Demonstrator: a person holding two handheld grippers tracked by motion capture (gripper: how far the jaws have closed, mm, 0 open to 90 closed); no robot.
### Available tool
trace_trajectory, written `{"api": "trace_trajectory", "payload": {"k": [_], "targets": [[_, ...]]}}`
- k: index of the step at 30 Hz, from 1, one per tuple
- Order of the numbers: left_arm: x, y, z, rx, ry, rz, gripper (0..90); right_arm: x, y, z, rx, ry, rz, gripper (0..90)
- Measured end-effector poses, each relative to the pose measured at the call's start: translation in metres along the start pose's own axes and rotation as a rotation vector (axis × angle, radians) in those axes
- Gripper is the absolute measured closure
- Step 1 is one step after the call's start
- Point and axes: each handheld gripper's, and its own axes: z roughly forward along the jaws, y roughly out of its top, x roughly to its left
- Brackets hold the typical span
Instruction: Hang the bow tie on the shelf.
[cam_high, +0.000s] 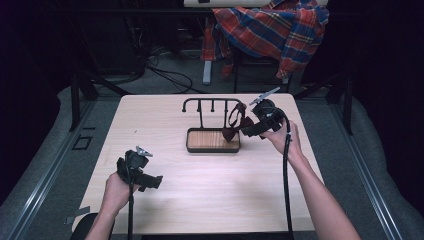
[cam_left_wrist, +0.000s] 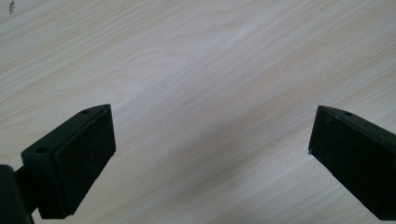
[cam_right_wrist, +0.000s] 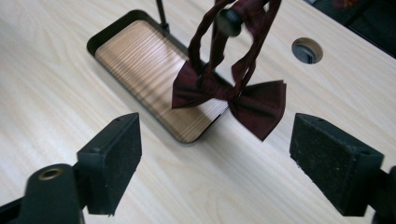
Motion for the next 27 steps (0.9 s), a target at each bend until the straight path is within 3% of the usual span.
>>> {"api": "trace_trajectory", "payload": {"k": [17,23,25,27], "targets": [[0.001,-0.001,0.0,-0.001,0.0,-0.007,0.7,0.022,-0.04,-0.032,-0.016,0.022,-0.062,6.0],[0.001,-0.001,0.0,0.0,0.001,-0.012,0.7,0.03,-0.067,-0.03,-0.001,0.043,-0.054,3.0],[0.001,0.0,0.0,-0.001,0.003,-0.008,0.7,0.036,-0.077,-0.028,0.018,0.014,-0.079,2.4],[0.001,0.0,0.0,0.0,0.002,-0.001,0.7,0.039,-0.085,-0.027,0.021,0.019,-0.08,2.4]]}}
